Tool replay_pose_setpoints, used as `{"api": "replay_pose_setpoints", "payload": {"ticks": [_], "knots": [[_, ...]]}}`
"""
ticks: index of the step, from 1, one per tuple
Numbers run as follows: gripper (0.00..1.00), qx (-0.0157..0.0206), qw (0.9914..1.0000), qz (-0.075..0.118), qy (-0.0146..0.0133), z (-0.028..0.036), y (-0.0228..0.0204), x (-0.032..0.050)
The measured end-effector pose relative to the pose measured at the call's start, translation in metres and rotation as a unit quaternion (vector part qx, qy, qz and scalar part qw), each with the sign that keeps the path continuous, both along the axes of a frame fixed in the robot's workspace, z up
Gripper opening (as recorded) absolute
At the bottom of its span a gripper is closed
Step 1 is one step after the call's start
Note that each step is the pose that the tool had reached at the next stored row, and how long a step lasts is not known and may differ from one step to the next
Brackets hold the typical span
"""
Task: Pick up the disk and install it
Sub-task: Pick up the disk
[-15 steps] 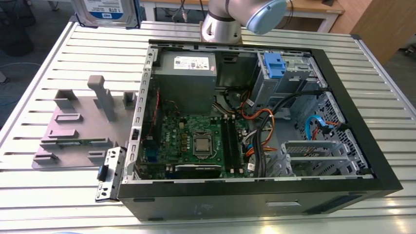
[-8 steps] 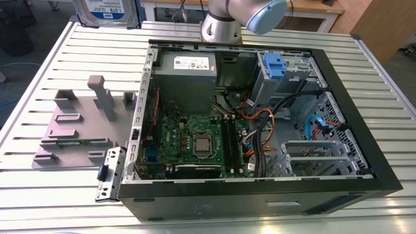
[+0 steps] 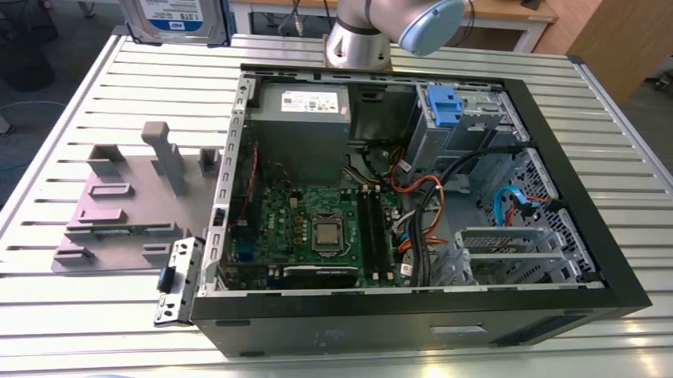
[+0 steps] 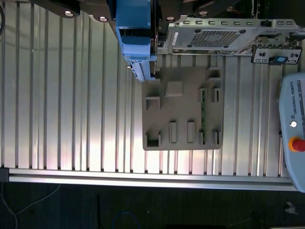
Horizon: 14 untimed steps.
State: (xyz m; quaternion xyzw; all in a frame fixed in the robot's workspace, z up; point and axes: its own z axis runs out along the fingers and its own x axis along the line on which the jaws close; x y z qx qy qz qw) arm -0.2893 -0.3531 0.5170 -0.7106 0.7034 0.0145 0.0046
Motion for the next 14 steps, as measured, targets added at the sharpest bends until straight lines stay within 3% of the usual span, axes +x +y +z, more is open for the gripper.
{"api": "replay_pose_setpoints", "payload": {"ticks": [14], "knots": [[0.36, 0.0000, 1.00000, 0.000, 0.0000, -0.0001, 0.0000, 0.0038]]}}
